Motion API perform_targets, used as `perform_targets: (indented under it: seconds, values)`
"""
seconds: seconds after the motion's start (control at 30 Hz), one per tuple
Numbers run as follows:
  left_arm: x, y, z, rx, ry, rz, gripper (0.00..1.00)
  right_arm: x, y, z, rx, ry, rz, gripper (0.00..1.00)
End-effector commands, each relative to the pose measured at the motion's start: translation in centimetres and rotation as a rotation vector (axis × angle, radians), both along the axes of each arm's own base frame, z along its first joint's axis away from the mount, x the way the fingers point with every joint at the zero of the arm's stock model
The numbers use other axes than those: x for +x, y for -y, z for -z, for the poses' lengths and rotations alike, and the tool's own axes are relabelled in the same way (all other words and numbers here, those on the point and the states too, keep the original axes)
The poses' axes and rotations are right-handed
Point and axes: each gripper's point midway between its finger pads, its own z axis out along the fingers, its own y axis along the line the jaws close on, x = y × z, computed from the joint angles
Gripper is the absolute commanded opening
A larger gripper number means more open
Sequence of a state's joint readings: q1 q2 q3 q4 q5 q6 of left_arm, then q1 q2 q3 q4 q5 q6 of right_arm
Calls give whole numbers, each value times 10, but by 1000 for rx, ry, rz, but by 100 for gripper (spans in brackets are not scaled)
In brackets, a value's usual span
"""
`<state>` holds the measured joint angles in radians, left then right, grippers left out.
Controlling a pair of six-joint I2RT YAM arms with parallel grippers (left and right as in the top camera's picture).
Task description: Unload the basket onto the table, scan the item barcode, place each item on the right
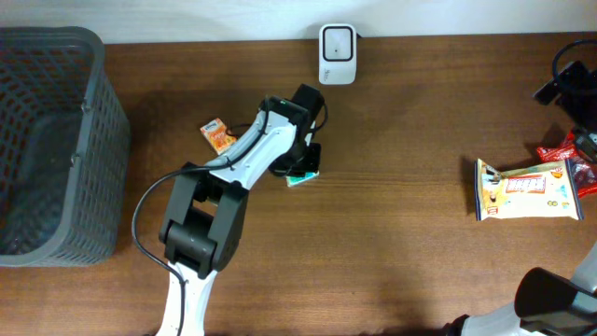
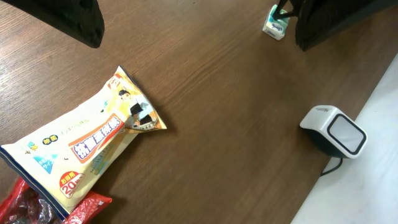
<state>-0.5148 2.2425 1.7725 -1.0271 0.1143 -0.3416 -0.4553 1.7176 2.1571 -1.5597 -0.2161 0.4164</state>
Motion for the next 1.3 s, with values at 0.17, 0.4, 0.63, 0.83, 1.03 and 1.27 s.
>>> perform_targets:
  seconds: [0.17, 0.4, 0.63, 0.83, 1.03, 1.27]
  values:
    - [-16, 7, 10, 25, -31, 20, 0, 0, -3, -2, 7, 7, -4, 98]
    - [-27, 1, 28, 57, -94, -20, 0, 0, -3, -2, 7, 7, -4, 98]
    - [-36, 9, 28, 37, -123, -15, 0, 0, -3, -2, 7, 7, -4, 98]
    - [-44, 21, 31, 48, -116, 24, 0, 0, -3, -2, 8, 7, -4, 98]
    - [-43, 24, 31, 43, -107, 30, 0, 0, -3, -2, 7, 7, -4, 98]
    - [-39, 22, 25, 39, -97, 37, 0, 0, -3, -2, 7, 7, -4, 98]
